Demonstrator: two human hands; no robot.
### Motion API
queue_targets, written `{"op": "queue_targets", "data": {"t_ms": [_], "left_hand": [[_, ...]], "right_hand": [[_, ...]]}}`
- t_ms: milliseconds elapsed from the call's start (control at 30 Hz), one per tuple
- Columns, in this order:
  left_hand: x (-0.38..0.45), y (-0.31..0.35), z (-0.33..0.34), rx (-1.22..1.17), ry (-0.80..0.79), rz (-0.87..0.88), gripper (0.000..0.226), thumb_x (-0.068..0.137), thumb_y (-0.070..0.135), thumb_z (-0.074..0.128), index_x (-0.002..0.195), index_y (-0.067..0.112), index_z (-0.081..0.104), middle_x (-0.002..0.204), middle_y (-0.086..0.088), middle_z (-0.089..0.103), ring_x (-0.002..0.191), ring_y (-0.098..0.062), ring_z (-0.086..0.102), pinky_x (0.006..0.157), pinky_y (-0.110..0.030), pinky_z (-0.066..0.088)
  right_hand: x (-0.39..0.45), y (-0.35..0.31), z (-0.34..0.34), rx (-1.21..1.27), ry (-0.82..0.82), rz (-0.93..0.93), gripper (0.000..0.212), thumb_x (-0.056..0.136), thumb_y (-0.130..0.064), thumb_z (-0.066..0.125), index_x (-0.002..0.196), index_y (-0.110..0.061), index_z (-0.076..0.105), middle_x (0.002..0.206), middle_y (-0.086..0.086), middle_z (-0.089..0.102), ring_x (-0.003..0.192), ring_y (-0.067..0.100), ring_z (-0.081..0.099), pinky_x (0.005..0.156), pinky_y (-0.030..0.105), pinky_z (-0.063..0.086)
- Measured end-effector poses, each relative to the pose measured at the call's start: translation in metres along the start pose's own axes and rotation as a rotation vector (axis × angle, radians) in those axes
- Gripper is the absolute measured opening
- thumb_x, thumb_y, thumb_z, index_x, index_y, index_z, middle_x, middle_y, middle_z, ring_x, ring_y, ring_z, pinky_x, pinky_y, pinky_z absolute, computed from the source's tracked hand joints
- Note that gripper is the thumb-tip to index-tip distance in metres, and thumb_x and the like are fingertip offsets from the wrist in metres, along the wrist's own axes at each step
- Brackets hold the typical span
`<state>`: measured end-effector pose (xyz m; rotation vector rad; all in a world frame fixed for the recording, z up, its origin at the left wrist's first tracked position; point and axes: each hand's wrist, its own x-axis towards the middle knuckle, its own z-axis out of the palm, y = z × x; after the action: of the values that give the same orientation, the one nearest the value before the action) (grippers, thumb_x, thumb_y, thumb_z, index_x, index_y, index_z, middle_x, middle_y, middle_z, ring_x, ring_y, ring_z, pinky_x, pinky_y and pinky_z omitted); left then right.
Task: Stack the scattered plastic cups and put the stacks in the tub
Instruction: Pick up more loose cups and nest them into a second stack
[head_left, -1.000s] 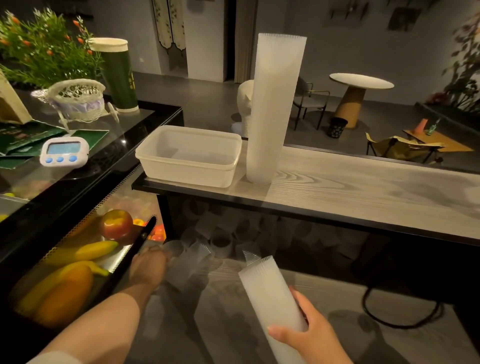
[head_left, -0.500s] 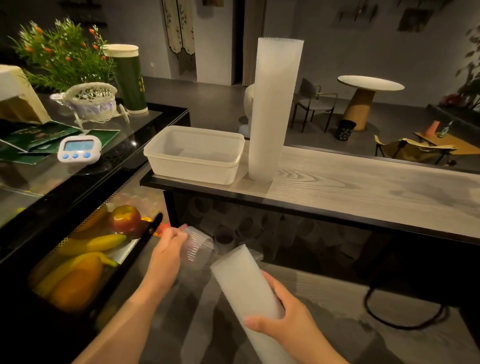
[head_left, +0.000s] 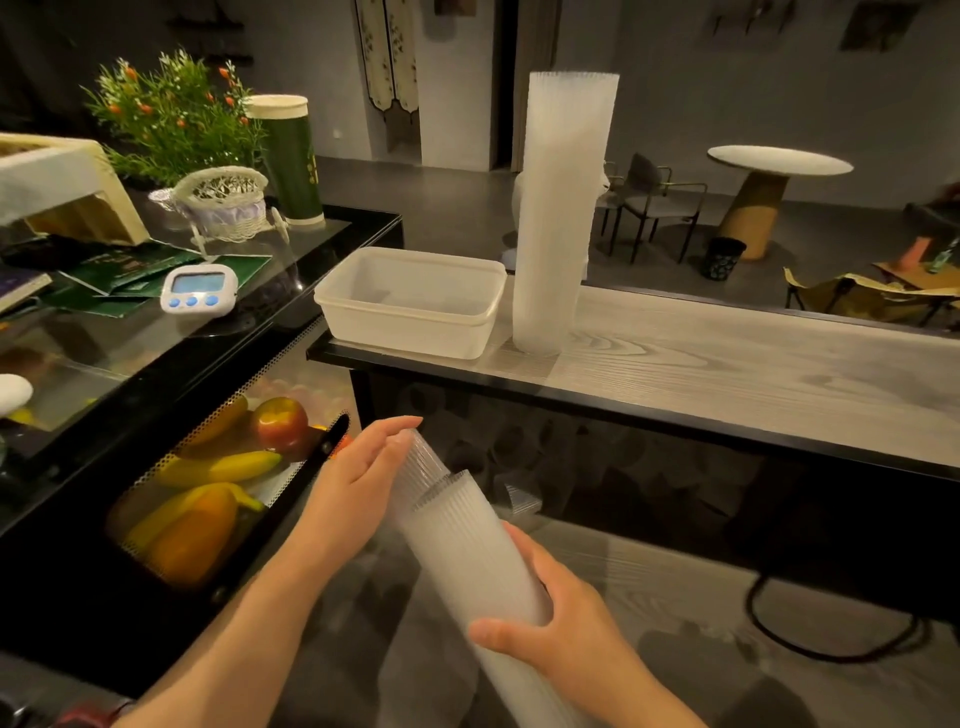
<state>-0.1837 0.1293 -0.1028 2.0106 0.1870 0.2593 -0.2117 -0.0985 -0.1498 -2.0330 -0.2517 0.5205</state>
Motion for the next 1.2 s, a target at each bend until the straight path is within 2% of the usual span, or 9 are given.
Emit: {"op": "queue_targets", "data": {"t_ms": [167,333,633,800,933,1033,1067,1133,1200], "left_hand": [[0.001,0.012,0.0,0.093,-0.034,0.067,0.031,0.101,0.044,0.041,0.129,0.045,0.054,0.122,0.027,0.054,0.116,0.004,0.046,0.099,-0.025,0.04],[0.003,0.027,-0.001,0.095,0.001,0.15,0.038,0.088,0.057,0.04,0.123,0.05,0.053,0.11,0.04,0.051,0.103,0.02,0.048,0.085,-0.012,0.041],[0.006,0.029,0.011,0.2,-0.126,0.227,0.025,0.099,0.041,0.05,0.121,0.053,0.05,0.113,0.038,0.051,0.105,0.025,0.046,0.082,-0.007,0.037],[0.002,0.028,0.017,0.228,-0.298,0.199,0.026,0.098,0.05,0.044,0.123,0.054,0.05,0.122,0.03,0.054,0.112,0.018,0.047,0.087,-0.01,0.037],[-0.009,0.023,0.011,0.027,-0.697,0.001,0.058,0.089,0.079,0.028,0.143,0.057,0.035,0.132,0.051,0.032,0.12,0.03,0.029,0.103,-0.011,0.026],[-0.003,0.011,0.011,0.018,-0.82,-0.069,0.067,0.085,0.084,0.026,0.147,0.058,0.028,0.142,0.044,0.026,0.13,0.02,0.024,0.114,-0.023,0.018],[0.007,0.001,0.014,-0.024,-0.752,-0.122,0.066,0.089,0.079,0.029,0.149,0.051,0.033,0.149,0.033,0.03,0.137,0.008,0.029,0.116,-0.029,0.022],[0.036,-0.03,0.02,-0.081,-0.407,-0.301,0.056,0.1,0.058,0.039,0.146,0.027,0.046,0.146,0.008,0.049,0.133,-0.013,0.046,0.111,-0.036,0.037],[0.067,-0.076,0.018,0.242,-0.142,-0.361,0.046,0.101,0.044,0.05,0.138,0.017,0.056,0.134,-0.006,0.062,0.122,-0.024,0.058,0.103,-0.037,0.044]], "right_hand": [[-0.003,0.0,-0.005,-0.004,0.006,-0.019,0.098,0.053,-0.077,0.075,0.135,-0.07,0.022,0.134,-0.034,0.042,0.119,-0.001,0.048,0.102,0.033,0.047],[-0.008,0.0,-0.009,0.013,0.028,-0.038,0.096,0.053,-0.074,0.076,0.134,-0.07,0.024,0.132,-0.033,0.044,0.118,-0.002,0.05,0.101,0.031,0.048],[-0.009,0.006,-0.007,0.078,0.073,-0.043,0.098,0.054,-0.073,0.078,0.135,-0.07,0.024,0.131,-0.034,0.045,0.117,-0.001,0.051,0.1,0.031,0.05],[-0.009,0.01,-0.005,0.11,0.086,-0.054,0.095,0.055,-0.069,0.081,0.133,-0.071,0.027,0.127,-0.036,0.049,0.115,-0.004,0.053,0.096,0.027,0.051],[-0.007,0.022,-0.003,0.283,0.104,-0.006,0.09,0.055,-0.051,0.091,0.128,-0.067,0.042,0.12,-0.035,0.058,0.11,-0.005,0.06,0.089,0.025,0.055],[-0.006,0.031,-0.002,0.267,0.089,0.052,0.094,0.048,-0.059,0.09,0.128,-0.068,0.04,0.123,-0.033,0.057,0.112,-0.003,0.059,0.095,0.03,0.054],[-0.005,0.033,-0.003,0.251,0.089,0.066,0.094,0.048,-0.062,0.089,0.127,-0.068,0.039,0.123,-0.034,0.057,0.111,-0.005,0.059,0.096,0.028,0.053],[-0.002,0.037,-0.006,0.227,0.104,0.106,0.096,0.046,-0.07,0.086,0.129,-0.066,0.038,0.125,-0.033,0.056,0.112,-0.003,0.058,0.096,0.029,0.052],[0.002,0.042,-0.01,0.177,0.112,0.146,0.108,0.04,-0.08,0.08,0.136,-0.059,0.033,0.13,-0.028,0.052,0.115,0.002,0.056,0.098,0.034,0.052]]}}
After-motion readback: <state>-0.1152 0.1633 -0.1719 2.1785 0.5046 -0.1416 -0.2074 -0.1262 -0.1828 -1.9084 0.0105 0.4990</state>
